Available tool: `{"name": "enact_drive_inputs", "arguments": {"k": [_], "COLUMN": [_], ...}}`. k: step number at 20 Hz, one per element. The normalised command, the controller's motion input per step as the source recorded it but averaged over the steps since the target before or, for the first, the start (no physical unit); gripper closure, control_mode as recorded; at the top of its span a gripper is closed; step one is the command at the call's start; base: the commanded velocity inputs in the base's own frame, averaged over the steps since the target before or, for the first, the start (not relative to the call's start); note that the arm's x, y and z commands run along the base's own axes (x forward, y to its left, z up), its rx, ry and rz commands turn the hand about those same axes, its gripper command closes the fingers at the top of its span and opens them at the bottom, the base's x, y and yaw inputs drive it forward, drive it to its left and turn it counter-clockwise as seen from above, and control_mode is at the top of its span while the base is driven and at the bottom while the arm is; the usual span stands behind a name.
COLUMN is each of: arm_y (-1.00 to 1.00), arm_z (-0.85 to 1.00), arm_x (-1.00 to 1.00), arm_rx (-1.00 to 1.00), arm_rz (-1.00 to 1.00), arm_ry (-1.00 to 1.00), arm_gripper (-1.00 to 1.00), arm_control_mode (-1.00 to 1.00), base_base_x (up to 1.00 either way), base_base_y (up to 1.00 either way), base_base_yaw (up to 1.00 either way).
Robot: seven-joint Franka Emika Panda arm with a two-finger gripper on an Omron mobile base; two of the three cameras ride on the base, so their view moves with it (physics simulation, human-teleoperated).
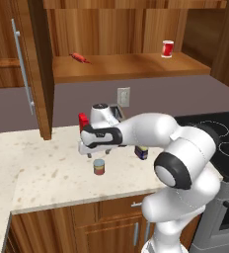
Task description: Pick the cans from the counter and place them in their designated side in the cabinet.
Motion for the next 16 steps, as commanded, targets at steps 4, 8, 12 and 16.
{"name": "enact_drive_inputs", "arguments": {"k": [4,8,12,16], "arm_y": [0.06,0.0,0.0,0.0], "arm_z": [-0.19,-0.16,-0.13,-0.12], "arm_x": [0.0,0.0,0.0,0.0], "arm_rx": [0.0,0.0,0.0,0.0], "arm_rz": [0.0,0.0,0.0,0.0], "arm_ry": [0.05,0.04,0.02,0.01], "arm_gripper": [-1.0,-1.0,-1.0,-1.0], "arm_control_mode": [-1.0,-1.0,-1.0,-1.0], "base_base_x": [0.0,0.0,0.0,0.0], "base_base_y": [0.0,0.0,0.0,0.0], "base_base_yaw": [0.0,0.0,0.0,0.0]}}
